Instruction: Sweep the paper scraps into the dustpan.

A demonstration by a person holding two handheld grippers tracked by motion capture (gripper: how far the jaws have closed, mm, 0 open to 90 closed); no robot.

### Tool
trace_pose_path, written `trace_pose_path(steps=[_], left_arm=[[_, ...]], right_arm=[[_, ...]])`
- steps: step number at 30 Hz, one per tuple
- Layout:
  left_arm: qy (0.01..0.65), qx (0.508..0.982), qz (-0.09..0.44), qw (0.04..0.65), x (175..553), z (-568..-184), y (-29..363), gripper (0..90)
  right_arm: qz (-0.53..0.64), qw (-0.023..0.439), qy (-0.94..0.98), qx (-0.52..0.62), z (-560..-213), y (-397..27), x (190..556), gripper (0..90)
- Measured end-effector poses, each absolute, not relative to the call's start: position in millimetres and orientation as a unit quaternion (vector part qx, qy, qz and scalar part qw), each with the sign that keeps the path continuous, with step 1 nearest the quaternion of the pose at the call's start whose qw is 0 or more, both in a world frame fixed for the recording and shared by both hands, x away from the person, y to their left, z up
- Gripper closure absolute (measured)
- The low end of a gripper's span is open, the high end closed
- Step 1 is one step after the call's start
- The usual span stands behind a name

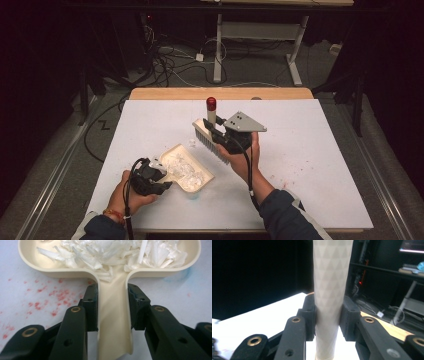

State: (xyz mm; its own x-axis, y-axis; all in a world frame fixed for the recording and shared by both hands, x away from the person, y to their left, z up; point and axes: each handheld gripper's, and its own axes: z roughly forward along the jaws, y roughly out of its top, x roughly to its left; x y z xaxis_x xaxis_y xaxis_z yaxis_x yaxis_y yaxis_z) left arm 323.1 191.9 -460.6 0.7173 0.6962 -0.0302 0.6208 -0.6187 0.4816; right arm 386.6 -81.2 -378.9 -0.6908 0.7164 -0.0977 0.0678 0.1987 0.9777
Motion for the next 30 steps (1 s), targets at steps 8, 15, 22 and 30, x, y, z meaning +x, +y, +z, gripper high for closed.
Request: trace_pose_path(steps=[8, 15, 22, 30], left_arm=[[0.371, 0.895, 0.080, 0.235, 326, -460, 198, 63.4], [0.377, 0.893, 0.078, 0.234, 328, -460, 202, 63.4], [0.377, 0.894, 0.078, 0.231, 330, -461, 202, 63.4], [0.377, 0.894, 0.082, 0.228, 330, -460, 200, 63.4]], right_arm=[[0.543, 0.311, 0.728, 0.279, -392, -74, 423, 70.7], [0.535, 0.326, 0.720, 0.298, -399, -69, 448, 70.6], [0.545, 0.291, 0.737, 0.274, -411, -53, 449, 70.4], [0.548, 0.236, 0.782, 0.181, -413, -36, 415, 69.7]])
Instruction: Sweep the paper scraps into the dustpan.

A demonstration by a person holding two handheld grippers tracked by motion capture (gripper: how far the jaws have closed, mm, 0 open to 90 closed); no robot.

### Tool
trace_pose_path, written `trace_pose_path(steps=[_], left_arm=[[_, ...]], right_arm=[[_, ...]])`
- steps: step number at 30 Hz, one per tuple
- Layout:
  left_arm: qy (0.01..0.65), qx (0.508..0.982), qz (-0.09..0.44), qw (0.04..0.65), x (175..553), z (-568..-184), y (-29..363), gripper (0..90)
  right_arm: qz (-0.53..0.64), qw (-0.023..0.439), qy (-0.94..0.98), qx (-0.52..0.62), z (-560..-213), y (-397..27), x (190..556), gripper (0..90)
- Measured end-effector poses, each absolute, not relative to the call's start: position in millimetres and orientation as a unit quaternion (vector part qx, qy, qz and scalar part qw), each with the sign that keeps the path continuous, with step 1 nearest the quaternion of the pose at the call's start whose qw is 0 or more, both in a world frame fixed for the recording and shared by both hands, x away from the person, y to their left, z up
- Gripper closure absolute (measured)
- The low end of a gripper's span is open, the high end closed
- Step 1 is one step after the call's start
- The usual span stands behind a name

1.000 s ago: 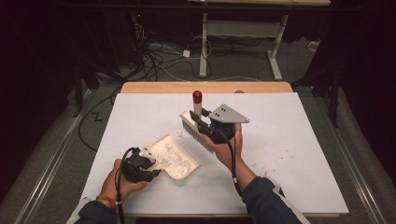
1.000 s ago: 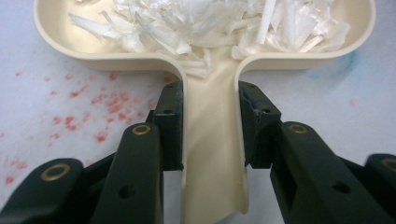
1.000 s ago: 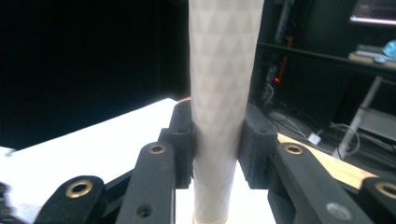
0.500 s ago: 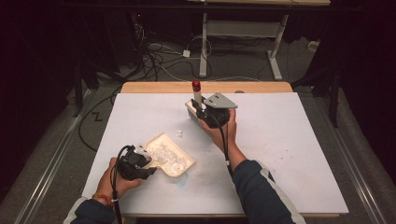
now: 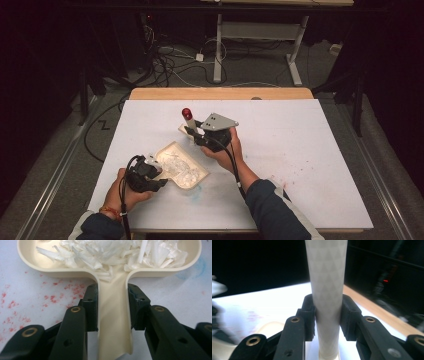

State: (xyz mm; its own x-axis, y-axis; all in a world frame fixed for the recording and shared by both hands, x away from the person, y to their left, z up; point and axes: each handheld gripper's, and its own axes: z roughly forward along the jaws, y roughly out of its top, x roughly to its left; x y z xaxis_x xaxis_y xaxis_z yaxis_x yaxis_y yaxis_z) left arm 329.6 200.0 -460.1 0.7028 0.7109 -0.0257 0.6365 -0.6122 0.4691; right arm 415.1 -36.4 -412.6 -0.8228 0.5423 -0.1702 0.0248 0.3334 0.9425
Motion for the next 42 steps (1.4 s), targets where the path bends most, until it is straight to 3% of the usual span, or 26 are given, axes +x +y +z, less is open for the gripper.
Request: trace_pose_path(steps=[12, 28, 42], left_arm=[[0.373, 0.897, 0.083, 0.221, 329, -461, 197, 63.4], [0.368, 0.899, 0.082, 0.223, 326, -460, 202, 63.4], [0.358, 0.906, 0.075, 0.211, 301, -457, 212, 63.4]], right_arm=[[0.568, 0.197, 0.790, 0.122, -394, -41, 361, 70.6], [0.564, 0.215, 0.779, 0.171, -374, -83, 359, 70.6], [0.489, 0.301, 0.793, 0.202, -392, -110, 361, 70.6]])
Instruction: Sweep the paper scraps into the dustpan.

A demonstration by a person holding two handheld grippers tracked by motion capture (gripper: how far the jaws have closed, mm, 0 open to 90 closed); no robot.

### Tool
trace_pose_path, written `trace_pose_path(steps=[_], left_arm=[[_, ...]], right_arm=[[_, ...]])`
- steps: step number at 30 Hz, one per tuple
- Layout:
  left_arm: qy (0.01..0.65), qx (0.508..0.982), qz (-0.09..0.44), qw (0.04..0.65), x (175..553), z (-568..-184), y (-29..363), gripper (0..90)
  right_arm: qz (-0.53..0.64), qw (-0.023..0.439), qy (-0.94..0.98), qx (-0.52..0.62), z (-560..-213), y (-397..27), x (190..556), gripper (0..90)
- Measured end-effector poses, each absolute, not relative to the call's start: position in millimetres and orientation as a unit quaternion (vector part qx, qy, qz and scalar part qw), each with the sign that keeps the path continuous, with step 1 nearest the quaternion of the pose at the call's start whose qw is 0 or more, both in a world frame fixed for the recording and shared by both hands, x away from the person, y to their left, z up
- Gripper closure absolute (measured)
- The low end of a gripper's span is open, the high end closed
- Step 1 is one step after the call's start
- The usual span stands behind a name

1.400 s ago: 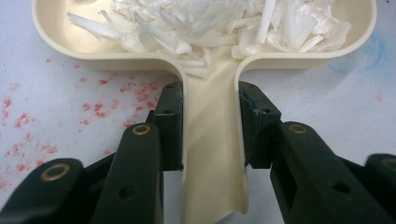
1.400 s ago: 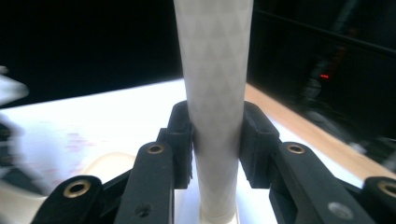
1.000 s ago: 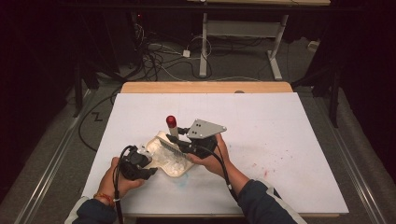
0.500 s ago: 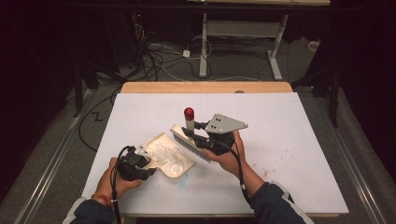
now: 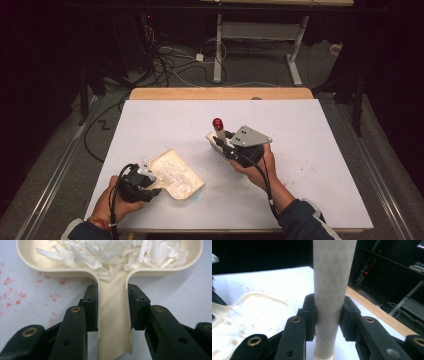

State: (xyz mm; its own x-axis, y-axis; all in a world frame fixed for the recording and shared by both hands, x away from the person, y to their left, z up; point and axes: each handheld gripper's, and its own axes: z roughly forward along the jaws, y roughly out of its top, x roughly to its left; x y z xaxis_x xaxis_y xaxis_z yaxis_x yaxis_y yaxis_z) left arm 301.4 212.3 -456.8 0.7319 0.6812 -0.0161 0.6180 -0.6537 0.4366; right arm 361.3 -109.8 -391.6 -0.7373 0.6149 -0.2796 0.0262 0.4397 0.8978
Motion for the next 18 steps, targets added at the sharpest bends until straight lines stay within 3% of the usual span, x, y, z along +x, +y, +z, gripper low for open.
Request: trace_pose_path(steps=[7, 18], left_arm=[[0.336, 0.918, 0.073, 0.197, 282, -458, 205, 63.4], [0.314, 0.928, 0.075, 0.183, 265, -463, 188, 63.4]], right_arm=[[0.490, 0.291, 0.795, 0.209, -397, -115, 357, 70.6], [0.499, 0.271, 0.809, 0.153, -407, -91, 332, 70.0]])
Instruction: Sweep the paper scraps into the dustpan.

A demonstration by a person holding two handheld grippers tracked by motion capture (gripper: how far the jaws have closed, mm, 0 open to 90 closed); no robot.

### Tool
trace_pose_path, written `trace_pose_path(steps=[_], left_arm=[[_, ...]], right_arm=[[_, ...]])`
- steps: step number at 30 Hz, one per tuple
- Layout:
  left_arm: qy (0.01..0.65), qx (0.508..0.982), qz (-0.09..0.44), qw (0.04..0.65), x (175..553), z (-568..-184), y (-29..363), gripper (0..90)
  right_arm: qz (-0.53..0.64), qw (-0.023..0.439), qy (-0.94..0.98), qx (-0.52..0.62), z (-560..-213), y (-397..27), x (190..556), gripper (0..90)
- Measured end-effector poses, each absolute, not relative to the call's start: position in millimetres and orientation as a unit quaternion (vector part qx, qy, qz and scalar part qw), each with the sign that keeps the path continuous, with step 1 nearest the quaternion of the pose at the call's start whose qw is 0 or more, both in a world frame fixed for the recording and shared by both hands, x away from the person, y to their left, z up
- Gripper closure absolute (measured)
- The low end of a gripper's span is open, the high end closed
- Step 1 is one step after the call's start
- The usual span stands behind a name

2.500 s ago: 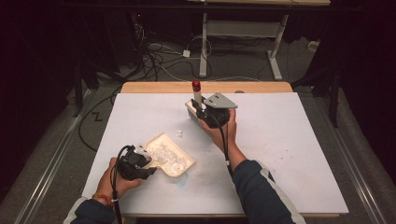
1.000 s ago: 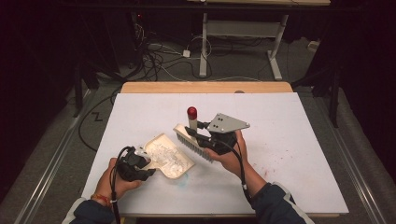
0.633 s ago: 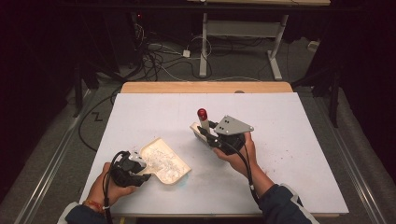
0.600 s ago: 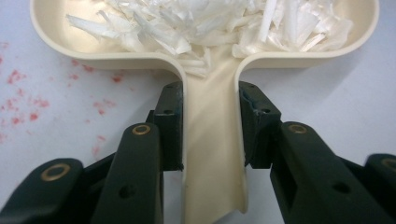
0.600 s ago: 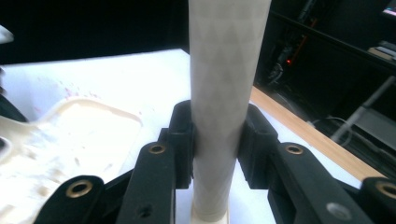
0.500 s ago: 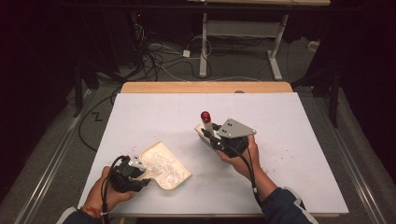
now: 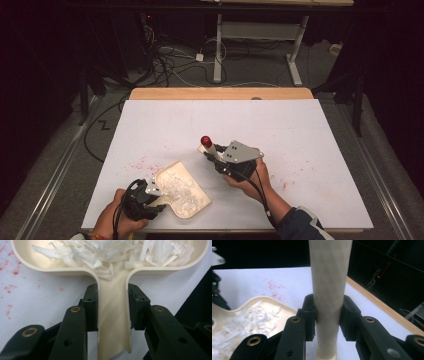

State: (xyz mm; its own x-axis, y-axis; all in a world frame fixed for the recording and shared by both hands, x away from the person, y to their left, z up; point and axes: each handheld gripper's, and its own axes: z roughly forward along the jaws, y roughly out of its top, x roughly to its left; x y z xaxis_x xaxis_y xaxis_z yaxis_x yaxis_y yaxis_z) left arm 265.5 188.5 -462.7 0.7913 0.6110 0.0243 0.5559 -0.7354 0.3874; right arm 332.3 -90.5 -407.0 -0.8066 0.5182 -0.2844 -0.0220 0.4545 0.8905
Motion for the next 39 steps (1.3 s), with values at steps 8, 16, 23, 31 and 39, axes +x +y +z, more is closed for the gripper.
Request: trace_pose_path(steps=[8, 16, 23, 31, 39], left_arm=[[0.321, 0.927, 0.068, 0.185, 267, -464, 184, 63.4], [0.322, 0.926, 0.065, 0.186, 269, -465, 181, 63.4], [0.325, 0.924, 0.065, 0.189, 270, -465, 180, 63.4], [0.329, 0.924, 0.065, 0.187, 270, -465, 178, 63.4], [0.331, 0.922, 0.066, 0.189, 271, -465, 177, 63.4]], right_arm=[[0.512, 0.231, 0.817, 0.129, -410, -79, 306, 69.0], [0.550, 0.174, 0.809, 0.115, -392, -83, 290, 70.6], [0.558, 0.190, 0.798, 0.124, -377, -98, 288, 70.6], [0.549, 0.196, 0.799, 0.147, -371, -125, 288, 70.6], [0.528, 0.208, 0.807, 0.164, -375, -149, 288, 70.5]])
